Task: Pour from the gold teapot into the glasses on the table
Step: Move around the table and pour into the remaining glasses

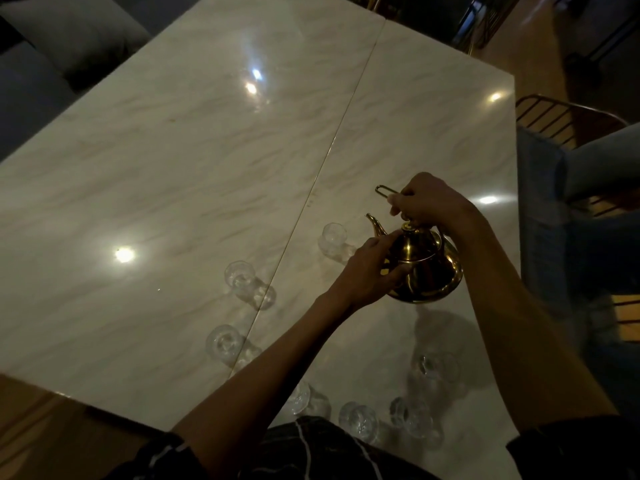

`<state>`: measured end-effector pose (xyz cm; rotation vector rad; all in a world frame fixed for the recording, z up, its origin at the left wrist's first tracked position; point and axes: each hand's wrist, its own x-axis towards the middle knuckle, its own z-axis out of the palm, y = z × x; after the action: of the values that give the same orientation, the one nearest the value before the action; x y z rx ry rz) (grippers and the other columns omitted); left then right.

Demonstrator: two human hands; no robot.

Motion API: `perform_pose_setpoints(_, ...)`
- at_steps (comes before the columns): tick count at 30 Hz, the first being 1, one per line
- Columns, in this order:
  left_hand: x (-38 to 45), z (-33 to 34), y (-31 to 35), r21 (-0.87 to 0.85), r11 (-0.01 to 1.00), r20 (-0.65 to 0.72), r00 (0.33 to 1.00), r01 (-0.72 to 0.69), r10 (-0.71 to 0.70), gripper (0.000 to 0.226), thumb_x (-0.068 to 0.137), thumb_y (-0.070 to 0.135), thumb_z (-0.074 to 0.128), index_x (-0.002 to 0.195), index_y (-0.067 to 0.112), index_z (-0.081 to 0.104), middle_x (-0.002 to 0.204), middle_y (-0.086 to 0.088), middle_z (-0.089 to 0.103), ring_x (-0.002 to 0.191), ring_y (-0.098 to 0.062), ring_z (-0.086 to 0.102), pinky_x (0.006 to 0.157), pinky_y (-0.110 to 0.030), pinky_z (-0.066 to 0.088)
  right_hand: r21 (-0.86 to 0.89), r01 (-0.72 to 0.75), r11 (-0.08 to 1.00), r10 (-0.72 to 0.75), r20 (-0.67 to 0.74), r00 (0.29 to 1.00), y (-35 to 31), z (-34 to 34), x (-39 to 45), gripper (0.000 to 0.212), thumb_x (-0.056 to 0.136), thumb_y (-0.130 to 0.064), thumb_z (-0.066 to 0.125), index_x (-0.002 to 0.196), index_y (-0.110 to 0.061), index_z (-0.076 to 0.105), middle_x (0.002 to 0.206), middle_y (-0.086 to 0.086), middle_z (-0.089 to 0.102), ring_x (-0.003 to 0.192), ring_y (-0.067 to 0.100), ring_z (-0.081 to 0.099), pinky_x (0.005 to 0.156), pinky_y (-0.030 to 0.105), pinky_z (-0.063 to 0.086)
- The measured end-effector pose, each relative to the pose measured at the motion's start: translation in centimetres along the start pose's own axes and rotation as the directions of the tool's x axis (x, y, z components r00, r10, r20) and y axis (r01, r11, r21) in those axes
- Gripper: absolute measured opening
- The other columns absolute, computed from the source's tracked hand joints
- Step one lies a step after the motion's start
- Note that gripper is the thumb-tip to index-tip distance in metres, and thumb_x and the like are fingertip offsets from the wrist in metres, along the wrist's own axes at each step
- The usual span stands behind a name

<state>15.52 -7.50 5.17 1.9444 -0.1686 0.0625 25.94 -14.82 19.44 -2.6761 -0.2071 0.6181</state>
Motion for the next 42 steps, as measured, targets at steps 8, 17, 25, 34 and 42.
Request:
perform_pose_setpoints(8,-0.01,-0.35,0.19,-0.007,1.0,-0.003,1.0,0.011,-0.011,0.064,0.094,0.039,0.06,0.149,0.019,0.034,0.139,-0.01,0.048,0.113,-0.015,0.055,0.089,-0.024,0.049,-0.011,0.005,1.0,-0.005,0.008,1.0,-0.26,-0.02,0.05,0.032,0.097,-0.027,0.056,0.102,0.0,0.073,0.079,0.007,0.065,0.069,0.018,0.064,0.079,0.037,0.056)
perform_pose_setpoints(17,0.14,-0.43,0.27,-0.025,1.0,-0.002,1.0,-0.003,0.003,0.063,0.094,0.036,0.06,0.149,0.018,0.034,0.139,-0.012,0.049,0.113,-0.017,0.056,0.089,-0.022,0.049,-0.018,0.002,1.0,-0.001,0.007,1.0,-0.43,-0.09,0.18,0.032,0.096,-0.026,0.057,0.101,0.0,0.074,0.079,0.007,0.066,0.073,0.021,0.065,0.082,0.039,0.057)
perform_pose_setpoints(25,0.21,-0.32,-0.08,-0.009,1.0,-0.003,1.0,0.007,-0.007,0.064,0.093,0.039,0.06,0.149,0.019,0.035,0.138,-0.01,0.05,0.115,-0.016,0.055,0.089,-0.022,0.047,-0.02,-0.001,1.0,0.001,0.009,1.0,-0.44,0.04,0.31,0.032,0.096,-0.027,0.057,0.096,-0.001,0.075,0.072,0.004,0.065,0.074,0.022,0.067,0.083,0.042,0.058)
perform_pose_setpoints(34,0.32,-0.11,-0.48,0.02,1.0,0.003,1.0,0.009,-0.009,0.064,0.093,0.043,0.059,0.148,0.021,0.035,0.137,-0.009,0.051,0.117,-0.016,0.052,0.088,-0.022,0.043,-0.025,0.004,1.0,-0.004,0.005,1.0,-0.34,0.13,0.44,0.032,0.096,-0.028,0.057,0.097,-0.001,0.075,0.072,0.004,0.065,0.069,0.019,0.065,0.078,0.038,0.056)
perform_pose_setpoints(42,0.34,-0.06,-0.49,0.012,1.0,0.006,1.0,0.009,-0.009,0.063,0.093,0.04,0.06,0.148,0.02,0.035,0.138,-0.01,0.05,0.117,-0.017,0.053,0.091,-0.029,0.049,-0.013,0.01,1.0,-0.01,0.0,1.0,-0.11,0.23,0.49,0.031,0.096,-0.027,0.057,0.098,-0.001,0.074,0.074,0.003,0.066,0.067,0.016,0.064,0.079,0.037,0.056)
